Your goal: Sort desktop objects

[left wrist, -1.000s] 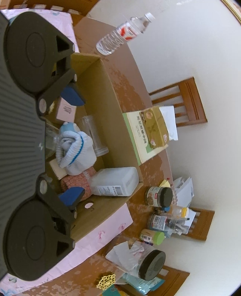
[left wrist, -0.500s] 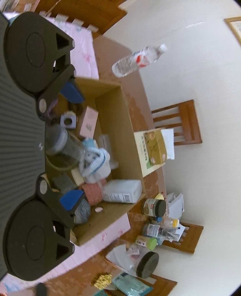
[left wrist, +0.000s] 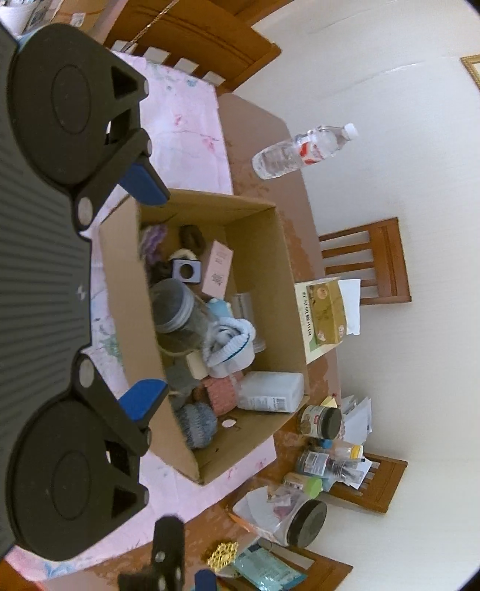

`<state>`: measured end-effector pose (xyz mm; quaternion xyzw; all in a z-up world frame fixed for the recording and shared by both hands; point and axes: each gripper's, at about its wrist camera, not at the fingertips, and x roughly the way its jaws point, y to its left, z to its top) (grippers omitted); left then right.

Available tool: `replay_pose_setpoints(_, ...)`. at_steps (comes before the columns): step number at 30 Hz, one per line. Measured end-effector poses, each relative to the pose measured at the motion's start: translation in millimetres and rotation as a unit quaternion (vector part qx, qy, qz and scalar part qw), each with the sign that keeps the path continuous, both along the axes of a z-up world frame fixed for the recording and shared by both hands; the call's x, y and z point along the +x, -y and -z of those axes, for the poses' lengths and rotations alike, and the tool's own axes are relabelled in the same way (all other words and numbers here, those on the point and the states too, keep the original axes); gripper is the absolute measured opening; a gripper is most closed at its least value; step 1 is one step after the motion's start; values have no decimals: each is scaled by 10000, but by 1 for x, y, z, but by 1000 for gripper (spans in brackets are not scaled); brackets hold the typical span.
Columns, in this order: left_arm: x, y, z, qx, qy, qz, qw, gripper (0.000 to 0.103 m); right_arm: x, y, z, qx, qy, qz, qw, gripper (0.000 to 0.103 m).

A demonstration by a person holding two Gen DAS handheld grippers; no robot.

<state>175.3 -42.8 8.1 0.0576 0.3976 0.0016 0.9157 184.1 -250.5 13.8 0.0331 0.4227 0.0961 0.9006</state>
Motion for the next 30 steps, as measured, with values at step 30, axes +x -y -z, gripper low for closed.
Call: replay_pose_setpoints(30,-18,-47,1,-351,-595,-18,9976,100,-19,-72,-13,-382,-122,247,9989,103)
